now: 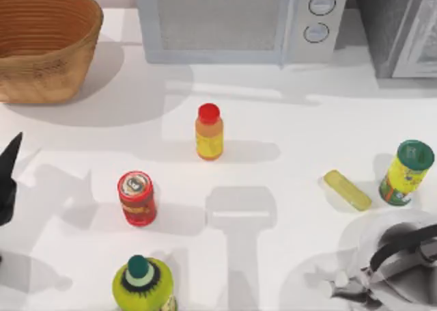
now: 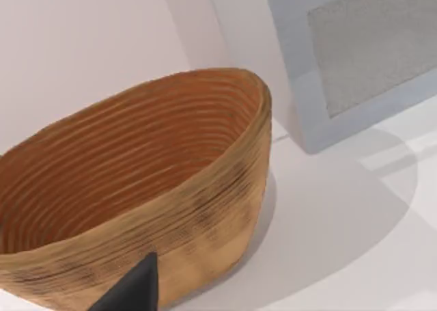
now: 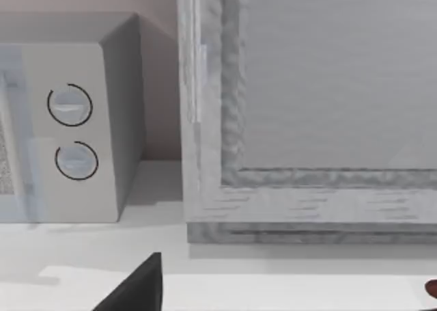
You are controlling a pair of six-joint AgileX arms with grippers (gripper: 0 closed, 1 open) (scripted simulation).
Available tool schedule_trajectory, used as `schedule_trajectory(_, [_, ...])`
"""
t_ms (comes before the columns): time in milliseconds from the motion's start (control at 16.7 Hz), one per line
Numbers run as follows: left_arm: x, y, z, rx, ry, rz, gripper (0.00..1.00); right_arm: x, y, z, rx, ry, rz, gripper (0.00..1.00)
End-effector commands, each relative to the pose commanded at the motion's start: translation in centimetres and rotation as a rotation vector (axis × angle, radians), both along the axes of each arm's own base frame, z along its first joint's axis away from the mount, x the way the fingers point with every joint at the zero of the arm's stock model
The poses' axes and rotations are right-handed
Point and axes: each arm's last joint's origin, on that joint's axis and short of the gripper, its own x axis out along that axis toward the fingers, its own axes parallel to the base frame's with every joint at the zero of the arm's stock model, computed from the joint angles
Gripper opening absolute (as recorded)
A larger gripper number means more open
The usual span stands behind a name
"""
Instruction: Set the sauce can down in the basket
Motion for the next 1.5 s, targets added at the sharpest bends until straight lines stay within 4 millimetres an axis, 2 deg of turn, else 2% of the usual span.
schedule_trajectory(180, [4.2, 1.0, 1.2, 0.087, 0.12, -0.201, 1.0, 0.0, 0.0, 0.0, 0.0, 0.0, 0.0, 1.0])
schedule_trajectory(300, [7.7, 1.9, 0.6, 0.115, 0.186, -0.352, 1.0, 0.0, 0.0, 0.0, 0.0, 0.0, 0.0, 1.0])
schedule_trajectory(480, [12.6, 2.8, -2.4, 0.124, 0.234, -0.588, 1.0, 0.0, 0.0, 0.0, 0.0, 0.0, 0.0, 1.0])
schedule_trajectory(660, [15.7, 2.5, -7.3, 0.096, 0.252, -0.804, 1.0, 0.0, 0.0, 0.0, 0.0, 0.0, 0.0, 1.0])
schedule_trajectory(840, [16.1, 1.3, -12.2, 0.031, 0.285, -0.961, 1.0, 0.0, 0.0, 0.0, 0.0, 0.0, 0.0, 1.0])
schedule_trajectory(1020, [14.9, 0.4, -15.3, -0.036, 0.334, -1.04, 1.0, 0.0, 0.0, 0.0, 0.0, 0.0, 0.0, 1.0])
schedule_trajectory(1140, [14.6, 0.2, -15.8, -0.05, 0.346, -1.053, 1.0, 0.0, 0.0, 0.0, 0.0, 0.0, 0.0, 1.0])
schedule_trajectory(1500, [15.0, 0.1, -15.5, -0.039, 0.335, -1.053, 1.0, 0.0, 0.0, 0.0, 0.0, 0.0, 0.0, 1.0])
